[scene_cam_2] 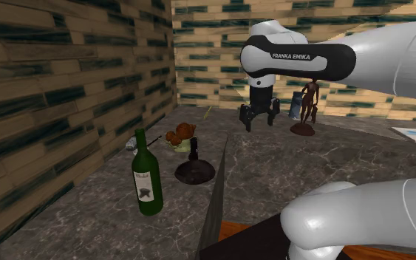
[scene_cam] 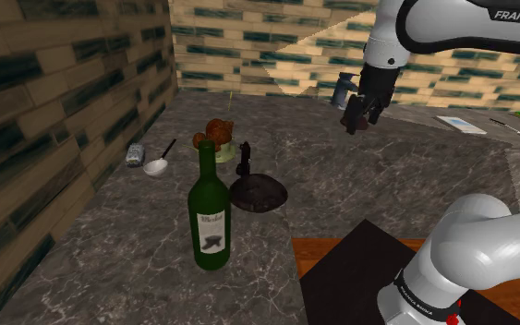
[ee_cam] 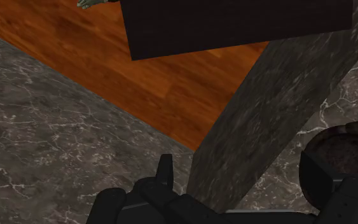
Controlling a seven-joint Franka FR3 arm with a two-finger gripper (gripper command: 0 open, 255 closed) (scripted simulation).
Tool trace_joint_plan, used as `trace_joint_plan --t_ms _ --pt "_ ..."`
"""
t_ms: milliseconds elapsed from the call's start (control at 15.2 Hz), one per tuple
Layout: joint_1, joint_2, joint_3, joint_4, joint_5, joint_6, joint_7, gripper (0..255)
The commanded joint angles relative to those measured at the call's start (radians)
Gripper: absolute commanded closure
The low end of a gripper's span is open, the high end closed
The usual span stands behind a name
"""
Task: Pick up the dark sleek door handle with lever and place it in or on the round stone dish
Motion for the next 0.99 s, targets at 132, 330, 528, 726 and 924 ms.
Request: trace_joint_plan --t_ms 132,330,528,726,924 --pt "0.004 0.057 0.019 0.005 0.018 0.051 0.036 0" --pt "0.009 0.149 0.046 0.023 0.041 0.124 0.088 0" --pt "0.012 0.247 0.072 0.054 0.059 0.192 0.138 0" --pt "0.015 0.35 0.096 0.097 0.071 0.253 0.186 0" --pt "0.017 0.457 0.118 0.152 0.077 0.306 0.233 0"
